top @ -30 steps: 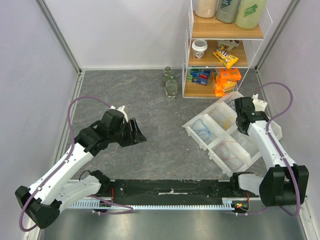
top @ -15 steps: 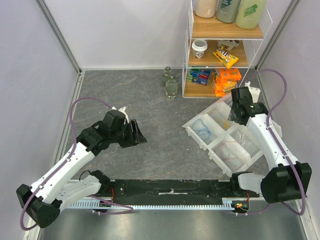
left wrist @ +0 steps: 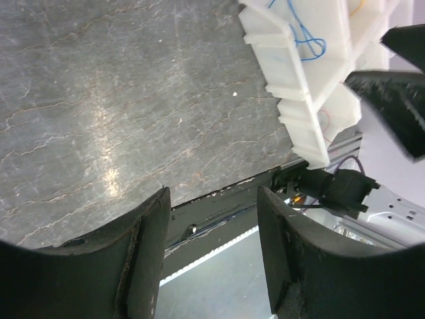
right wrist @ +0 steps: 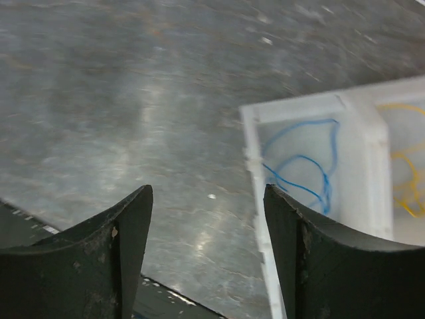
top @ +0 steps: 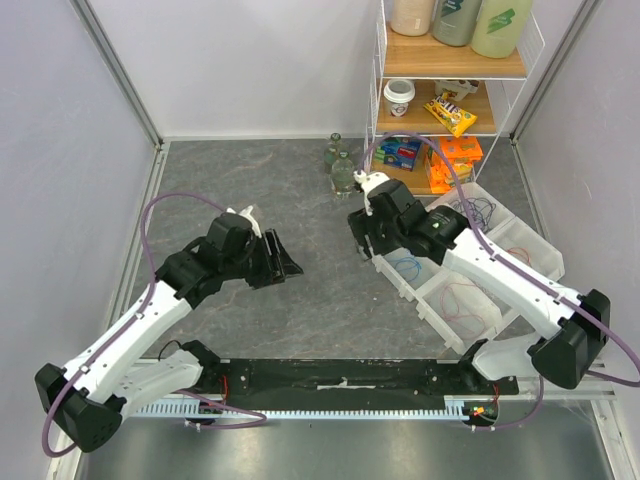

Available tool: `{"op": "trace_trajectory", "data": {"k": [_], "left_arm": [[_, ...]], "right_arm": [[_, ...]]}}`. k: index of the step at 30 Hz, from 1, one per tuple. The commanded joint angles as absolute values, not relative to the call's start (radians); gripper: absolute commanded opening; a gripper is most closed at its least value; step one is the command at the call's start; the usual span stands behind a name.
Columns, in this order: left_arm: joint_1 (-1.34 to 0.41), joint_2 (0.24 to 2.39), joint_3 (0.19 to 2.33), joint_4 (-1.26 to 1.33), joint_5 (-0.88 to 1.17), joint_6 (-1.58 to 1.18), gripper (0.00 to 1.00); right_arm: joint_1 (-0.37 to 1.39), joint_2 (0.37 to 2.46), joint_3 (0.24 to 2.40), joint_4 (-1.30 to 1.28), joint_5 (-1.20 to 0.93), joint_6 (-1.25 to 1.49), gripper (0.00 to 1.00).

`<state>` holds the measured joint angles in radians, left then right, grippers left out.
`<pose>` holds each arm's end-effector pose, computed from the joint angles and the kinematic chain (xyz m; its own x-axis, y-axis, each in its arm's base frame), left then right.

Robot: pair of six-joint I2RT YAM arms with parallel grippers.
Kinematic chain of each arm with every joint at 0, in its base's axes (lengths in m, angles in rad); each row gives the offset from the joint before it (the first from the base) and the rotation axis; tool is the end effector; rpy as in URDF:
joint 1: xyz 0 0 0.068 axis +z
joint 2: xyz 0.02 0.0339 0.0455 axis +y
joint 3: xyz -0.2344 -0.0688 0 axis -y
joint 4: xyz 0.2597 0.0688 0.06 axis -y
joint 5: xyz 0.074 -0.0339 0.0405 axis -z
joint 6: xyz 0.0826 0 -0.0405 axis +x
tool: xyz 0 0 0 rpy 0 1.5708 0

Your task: Untangle the cables

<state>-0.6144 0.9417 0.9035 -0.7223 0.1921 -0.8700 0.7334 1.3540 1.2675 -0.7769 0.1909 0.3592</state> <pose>0.2003 -0.1606 0.2462 -0.8821 -0.2959 -0.3666 0.0073 0.7695 -0.6386 0.2588 0.2121 0.2619 -0.7274 -0.1909 -0.6591 -0.3310 0.9390 0.0934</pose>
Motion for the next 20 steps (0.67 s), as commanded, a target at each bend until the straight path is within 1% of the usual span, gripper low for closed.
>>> {"op": "trace_trajectory", "data": {"k": [1, 3, 7, 11, 13, 18, 19, 20], "left_arm": [[-0.611, 0.904, 1.021, -0.687, 0.172, -0.896, 0.61], [-0.611, 0.873, 1.083, -0.699, 0.141, -0.862, 0.62], [-0.611, 0.804, 1.245, -0.68, 0.062, -0.752, 0.66], [-0.612, 0.759, 1.391, -0.635, -0.057, -0.629, 0.69], [-0.611, 0.747, 1.443, -0.606, -0.098, -0.586, 0.7], [-0.612, 0.716, 1.542, -0.525, -0.149, -0.5, 0.7], [-0.611, 0.712, 1.552, -0.511, -0.158, -0.491, 0.7], [-0.611, 0.706, 1.561, -0.497, -0.164, -0.485, 0.7]], "right_arm": [[0.784, 1.313, 1.379, -0.687, 0.028, 0.322, 0.76], [0.802, 1.298, 1.426, -0.672, 0.064, 0.334, 0.77], [0.808, 1.252, 1.522, -0.67, 0.219, 0.339, 0.8], [0.808, 1.155, 1.586, -0.628, 0.35, 0.287, 0.83], [0.808, 1.106, 1.6, -0.589, 0.403, 0.264, 0.91], [0.808, 1.011, 1.644, -0.531, 0.593, 0.216, 0.92], [0.808, 0.999, 1.654, -0.522, 0.615, 0.198, 0.97], [0.81, 0.986, 1.666, -0.517, 0.629, 0.181, 0.98]]}}
